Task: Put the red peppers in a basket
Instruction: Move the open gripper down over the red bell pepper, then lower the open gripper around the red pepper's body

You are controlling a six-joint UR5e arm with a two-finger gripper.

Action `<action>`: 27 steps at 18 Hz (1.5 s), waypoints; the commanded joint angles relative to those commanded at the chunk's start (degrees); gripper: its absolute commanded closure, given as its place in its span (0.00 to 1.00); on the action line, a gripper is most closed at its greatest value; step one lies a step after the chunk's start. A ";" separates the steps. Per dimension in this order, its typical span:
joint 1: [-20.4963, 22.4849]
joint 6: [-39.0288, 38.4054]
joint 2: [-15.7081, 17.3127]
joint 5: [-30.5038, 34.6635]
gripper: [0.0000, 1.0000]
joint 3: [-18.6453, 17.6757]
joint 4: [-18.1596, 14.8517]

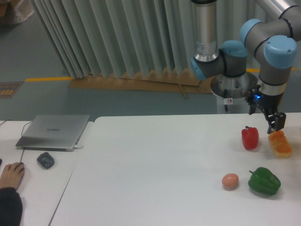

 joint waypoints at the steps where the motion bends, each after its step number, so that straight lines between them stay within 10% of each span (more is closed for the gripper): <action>1: -0.01 -0.99 -0.18 0.01 0.00 0.00 0.01; 12: -0.27 -13.02 -0.27 -0.34 0.00 -0.18 2.29; 19: -1.42 -31.31 -0.80 0.01 0.00 -4.40 17.14; 27: -1.51 -35.27 -0.27 1.33 0.00 -9.40 16.10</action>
